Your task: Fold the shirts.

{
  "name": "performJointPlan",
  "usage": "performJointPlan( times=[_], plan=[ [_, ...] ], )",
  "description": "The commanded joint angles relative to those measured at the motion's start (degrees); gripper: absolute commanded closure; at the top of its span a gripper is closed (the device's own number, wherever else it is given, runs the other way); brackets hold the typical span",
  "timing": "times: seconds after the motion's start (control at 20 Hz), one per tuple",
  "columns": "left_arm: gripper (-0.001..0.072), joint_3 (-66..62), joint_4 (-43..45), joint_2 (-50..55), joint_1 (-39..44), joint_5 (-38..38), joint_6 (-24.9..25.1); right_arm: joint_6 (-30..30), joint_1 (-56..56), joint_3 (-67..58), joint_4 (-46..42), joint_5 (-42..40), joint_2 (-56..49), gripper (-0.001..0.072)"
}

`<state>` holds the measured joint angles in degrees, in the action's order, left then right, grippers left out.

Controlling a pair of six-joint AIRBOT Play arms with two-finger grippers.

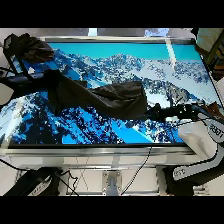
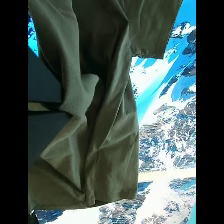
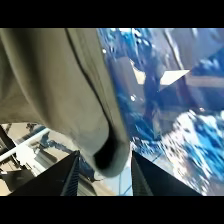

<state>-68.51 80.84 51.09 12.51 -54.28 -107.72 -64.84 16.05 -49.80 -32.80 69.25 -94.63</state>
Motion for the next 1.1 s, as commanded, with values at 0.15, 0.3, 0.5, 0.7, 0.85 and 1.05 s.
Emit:
performJointPlan(
  times=[0.15, 0.3, 0.5, 0.7, 0.85, 1.05],
  plan=[
    [0.0692, -0.1, 0.2, 0.4, 0.0, -0.9, 1.3, -1.6, -3.9, 0.0, 1.5, -3.5, -2.3, 0.0332],
    [0.0692, -0.1, 0.2, 0.4, 0.0, -0.9, 1.3, -1.5, -3.9, 0.0, 2.8, -5.6, -2.3, 0.0464],
    [0.0692, -0.1, 0.3, 0.4, 0.0, -0.9, 1.7, 3.8, -3.9, 0.0, 8.7, -3.0, -2.3, 0.0686],
    [0.0692, -0.1, 0.2, 0.4, 0.0, 3.1, 1.7, 13.7, -3.9, -0.2, 25.2, 4.2, 0.6, 0.0687],
    [0.0693, -0.4, -0.3, 0.2, 0.0, 10.8, 1.7, 16.5, -3.9, -5.3, 23.1, 5.9, 8.9, 0.0689],
    [0.0693, -4.3, 0.2, -1.6, 1.0, 9.6, 7.3, 13.9, -1.1, -15.6, 5.8, 1.7, 27.7, 0.0689]
  ],
)
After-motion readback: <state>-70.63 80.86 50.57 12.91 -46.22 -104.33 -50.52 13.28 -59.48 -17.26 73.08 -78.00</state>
